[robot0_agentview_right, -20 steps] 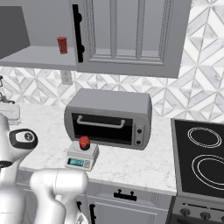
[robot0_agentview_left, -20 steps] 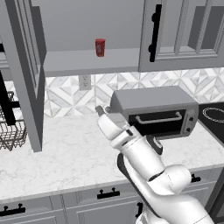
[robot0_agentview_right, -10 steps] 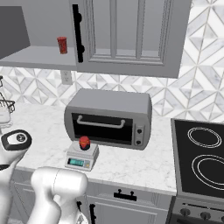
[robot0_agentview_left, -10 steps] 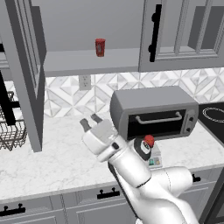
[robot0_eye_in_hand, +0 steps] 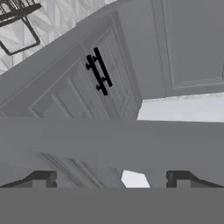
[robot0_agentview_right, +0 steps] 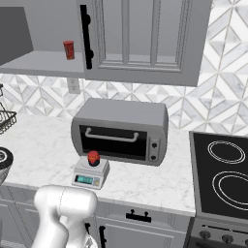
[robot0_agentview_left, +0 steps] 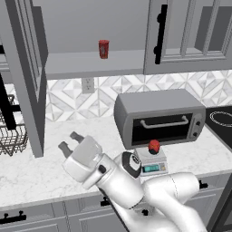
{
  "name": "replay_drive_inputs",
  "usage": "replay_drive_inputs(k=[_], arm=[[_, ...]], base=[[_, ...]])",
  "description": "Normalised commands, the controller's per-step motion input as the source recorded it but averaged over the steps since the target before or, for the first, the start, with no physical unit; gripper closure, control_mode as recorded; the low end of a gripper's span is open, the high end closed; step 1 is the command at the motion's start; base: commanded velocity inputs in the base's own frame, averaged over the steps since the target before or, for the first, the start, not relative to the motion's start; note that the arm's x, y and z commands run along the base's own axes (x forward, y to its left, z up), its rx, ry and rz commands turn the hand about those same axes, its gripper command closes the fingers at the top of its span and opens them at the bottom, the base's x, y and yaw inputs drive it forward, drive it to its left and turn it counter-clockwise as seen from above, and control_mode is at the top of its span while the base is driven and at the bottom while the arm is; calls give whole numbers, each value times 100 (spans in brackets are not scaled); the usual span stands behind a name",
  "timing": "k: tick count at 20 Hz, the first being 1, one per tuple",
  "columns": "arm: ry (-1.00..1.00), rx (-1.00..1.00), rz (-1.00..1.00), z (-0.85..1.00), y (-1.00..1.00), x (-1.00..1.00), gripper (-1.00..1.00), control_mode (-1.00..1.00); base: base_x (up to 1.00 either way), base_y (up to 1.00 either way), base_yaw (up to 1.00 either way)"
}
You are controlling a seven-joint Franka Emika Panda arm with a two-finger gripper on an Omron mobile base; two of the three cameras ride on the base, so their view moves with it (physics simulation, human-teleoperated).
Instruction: Pick the jam and place it on the digital scale for weighing, and close the cabinet.
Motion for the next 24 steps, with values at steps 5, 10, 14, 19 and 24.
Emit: replay_drive_inputs(k=[5,10,14,19,24], arm=[[2,9,8,0,98,-73,-100,-100],[10,6,4,-19,98,-37,-100,-100],[5,8,0,-57,79,-13,-100,-100],[9,21,4,-8,93,11,-100,-100],[13,53,19,-11,49,4,-100,-100]], base=[[0,0,0],[0,0,0],[0,0,0],[0,0,0],[0,0,0]])
